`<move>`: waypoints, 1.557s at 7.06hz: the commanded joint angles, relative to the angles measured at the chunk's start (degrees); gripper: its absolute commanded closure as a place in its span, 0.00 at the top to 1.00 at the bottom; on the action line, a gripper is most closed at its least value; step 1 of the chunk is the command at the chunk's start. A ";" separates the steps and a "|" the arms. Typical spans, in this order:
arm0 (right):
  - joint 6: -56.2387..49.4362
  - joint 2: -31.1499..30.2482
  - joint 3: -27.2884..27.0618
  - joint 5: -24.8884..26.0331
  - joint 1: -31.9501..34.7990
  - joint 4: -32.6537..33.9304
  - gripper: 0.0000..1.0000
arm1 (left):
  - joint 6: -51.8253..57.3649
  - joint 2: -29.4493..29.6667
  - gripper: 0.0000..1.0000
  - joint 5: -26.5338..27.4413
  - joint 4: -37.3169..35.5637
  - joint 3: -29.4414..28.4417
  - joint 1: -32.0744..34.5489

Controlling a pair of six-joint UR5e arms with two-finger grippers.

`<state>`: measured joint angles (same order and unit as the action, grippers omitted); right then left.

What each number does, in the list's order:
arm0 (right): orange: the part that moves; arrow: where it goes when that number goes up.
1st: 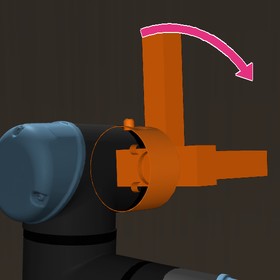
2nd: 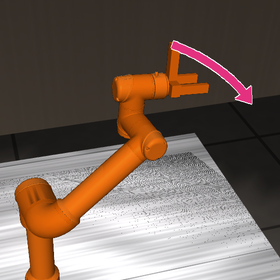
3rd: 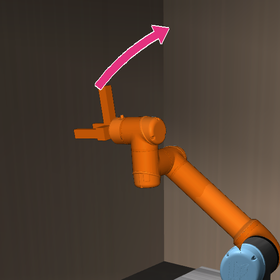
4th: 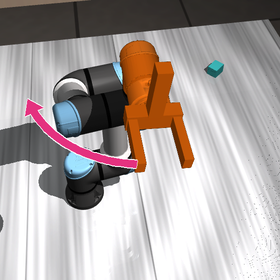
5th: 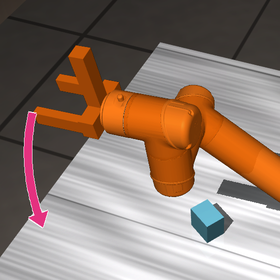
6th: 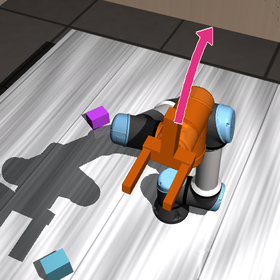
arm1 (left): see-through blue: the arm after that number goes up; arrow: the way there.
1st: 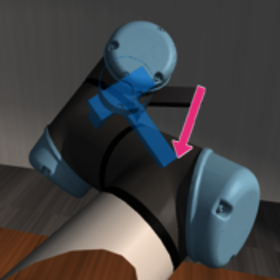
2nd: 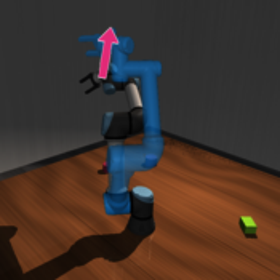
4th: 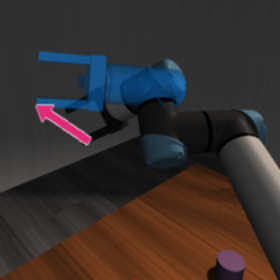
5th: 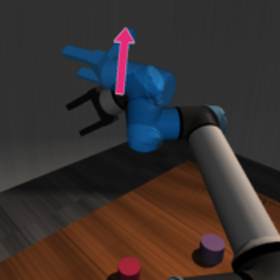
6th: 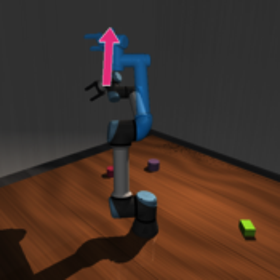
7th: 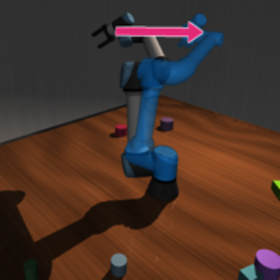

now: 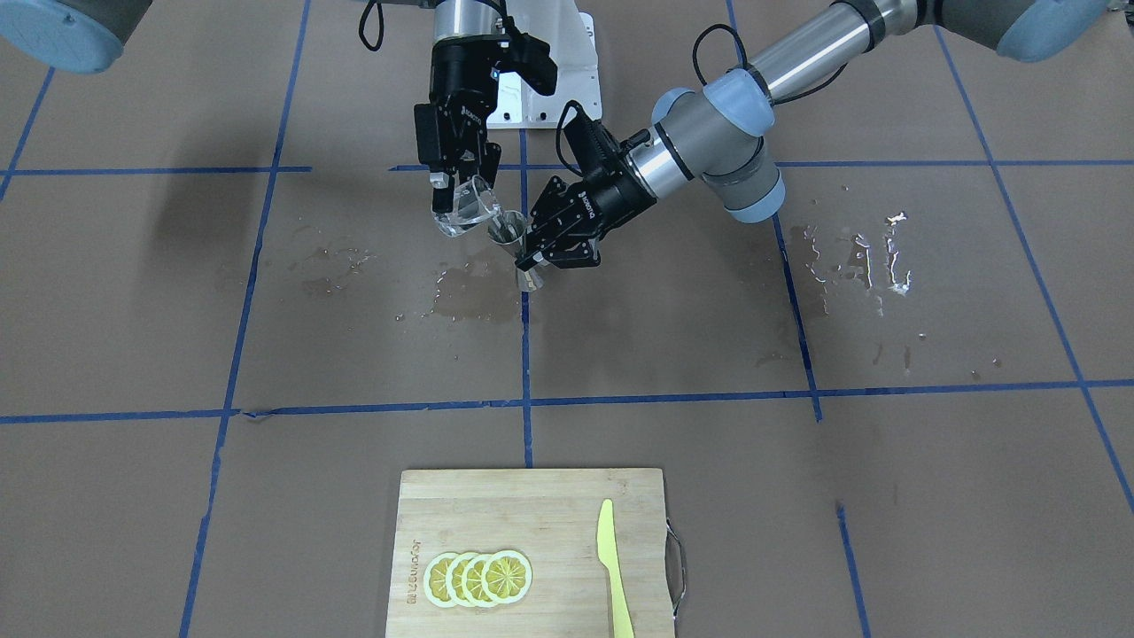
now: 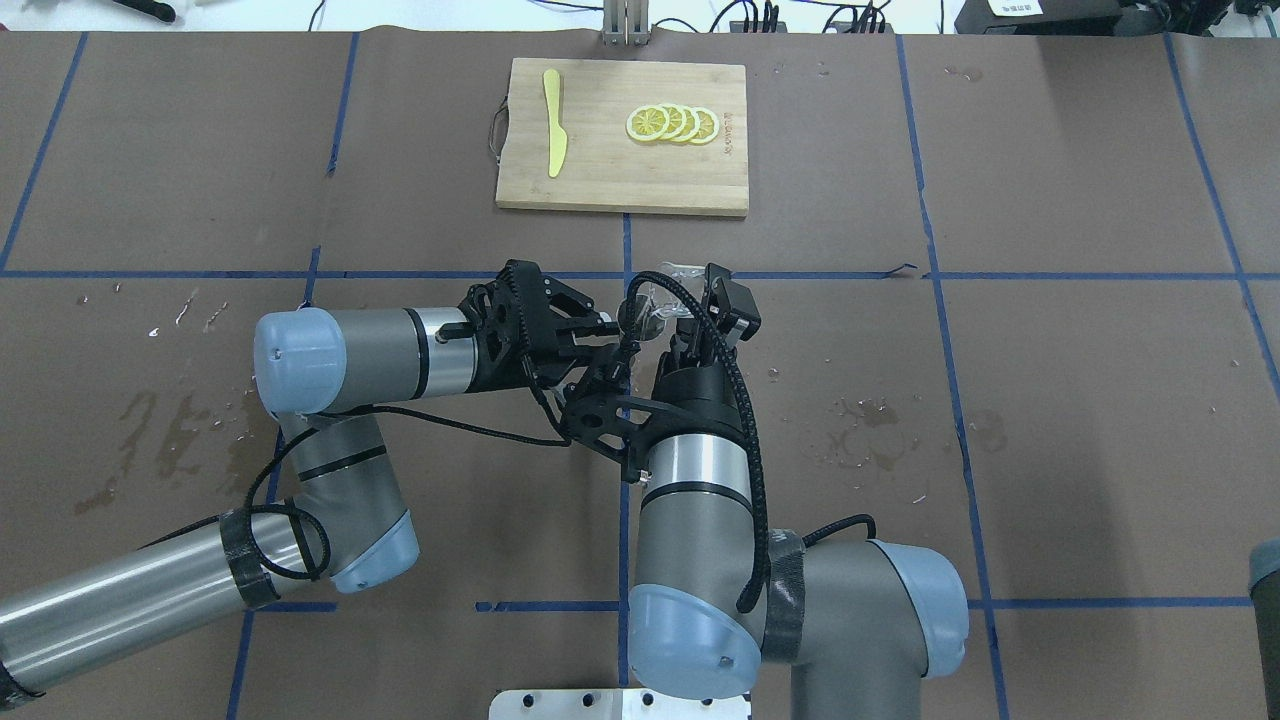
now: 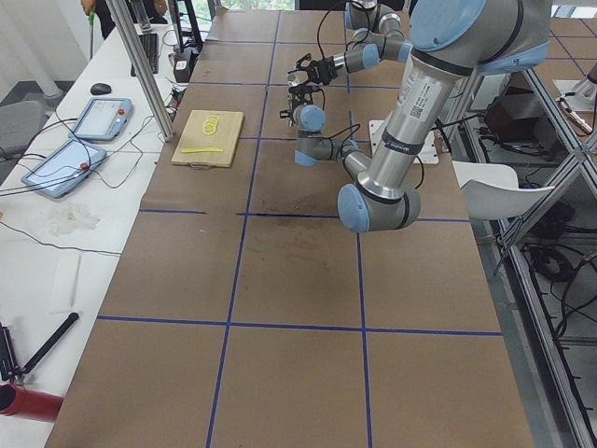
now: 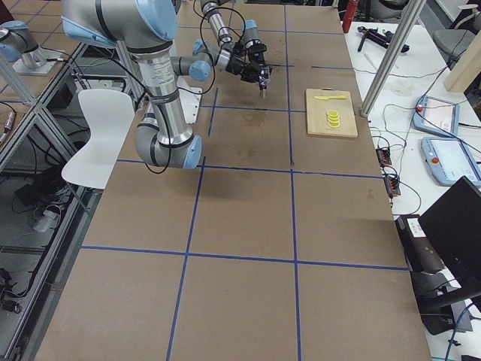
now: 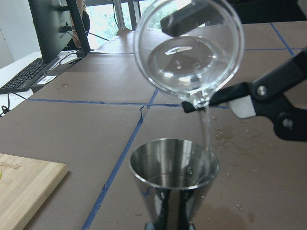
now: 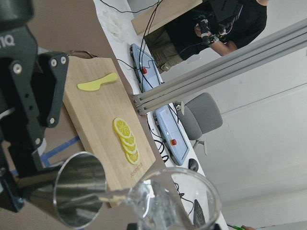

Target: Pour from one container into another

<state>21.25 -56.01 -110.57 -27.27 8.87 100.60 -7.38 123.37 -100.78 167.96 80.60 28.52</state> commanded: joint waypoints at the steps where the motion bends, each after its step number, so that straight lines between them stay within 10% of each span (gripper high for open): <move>1: -2.96 0.02 0.00 0.11 0.62 0.13 0.00 | 0.00 0.03 0.00 -0.03 0.00 0.00 -0.05; 11: -11.14 1.16 0.00 0.64 0.89 1.78 0.00 | 0.00 0.03 0.00 -0.03 0.09 0.00 -0.05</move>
<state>10.69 -55.03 -110.53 -26.92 9.77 101.24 -7.38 123.40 -100.81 168.04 80.60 28.48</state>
